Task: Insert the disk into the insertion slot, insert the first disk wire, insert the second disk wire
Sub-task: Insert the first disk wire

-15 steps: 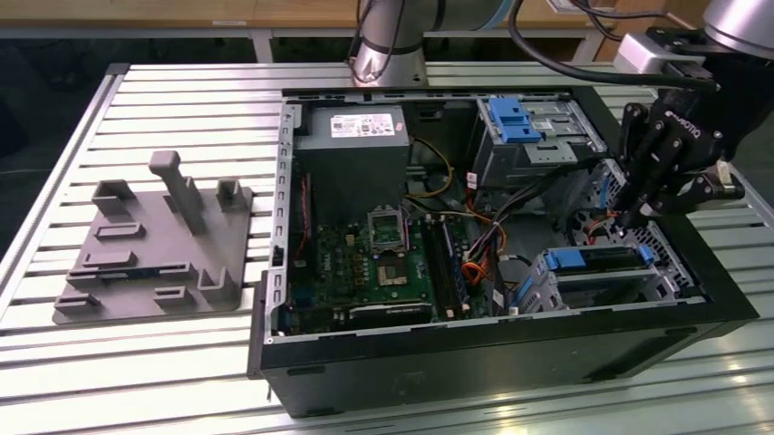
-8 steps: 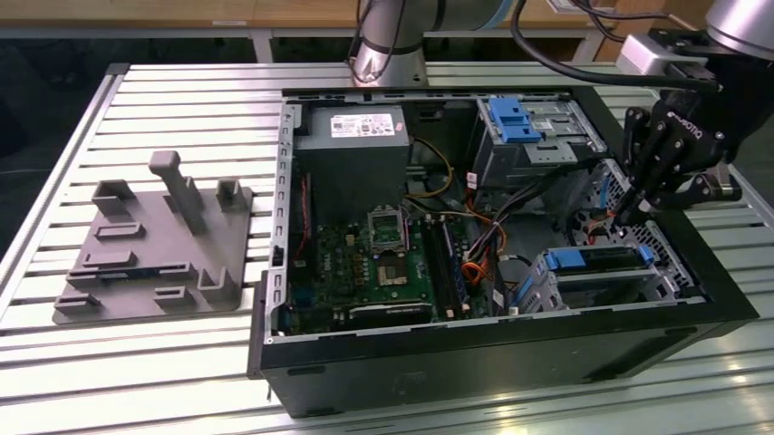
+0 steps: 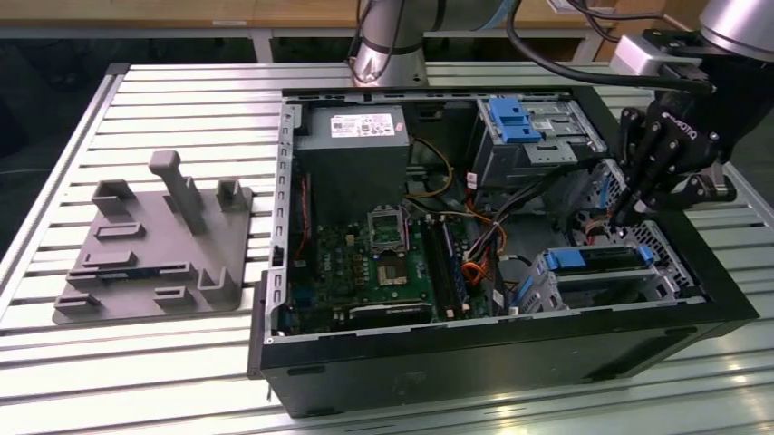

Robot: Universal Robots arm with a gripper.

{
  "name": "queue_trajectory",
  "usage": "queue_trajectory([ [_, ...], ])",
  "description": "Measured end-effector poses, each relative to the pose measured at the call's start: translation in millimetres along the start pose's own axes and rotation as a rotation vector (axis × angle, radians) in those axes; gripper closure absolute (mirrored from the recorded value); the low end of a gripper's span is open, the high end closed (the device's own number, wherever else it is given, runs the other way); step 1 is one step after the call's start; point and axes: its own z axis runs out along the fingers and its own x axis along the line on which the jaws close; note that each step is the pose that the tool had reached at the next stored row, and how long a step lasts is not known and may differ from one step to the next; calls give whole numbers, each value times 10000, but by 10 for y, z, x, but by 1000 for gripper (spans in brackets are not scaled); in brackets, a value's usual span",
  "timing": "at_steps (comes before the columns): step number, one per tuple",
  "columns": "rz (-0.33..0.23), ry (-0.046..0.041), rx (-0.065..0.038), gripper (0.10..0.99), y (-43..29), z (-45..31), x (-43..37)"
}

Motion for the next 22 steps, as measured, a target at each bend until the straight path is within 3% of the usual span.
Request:
queue_trajectory([
  [5, -108, -11, 115, 922, 37, 4, 17],
  [9, -137, -119, 166, 922, 39, 7, 63],
  [12, -176, -144, 189, 922, 45, 12, 107],
  [17, -328, -164, 345, 922, 55, 17, 133],
  [22, -344, -173, 491, 922, 125, 31, 165],
])
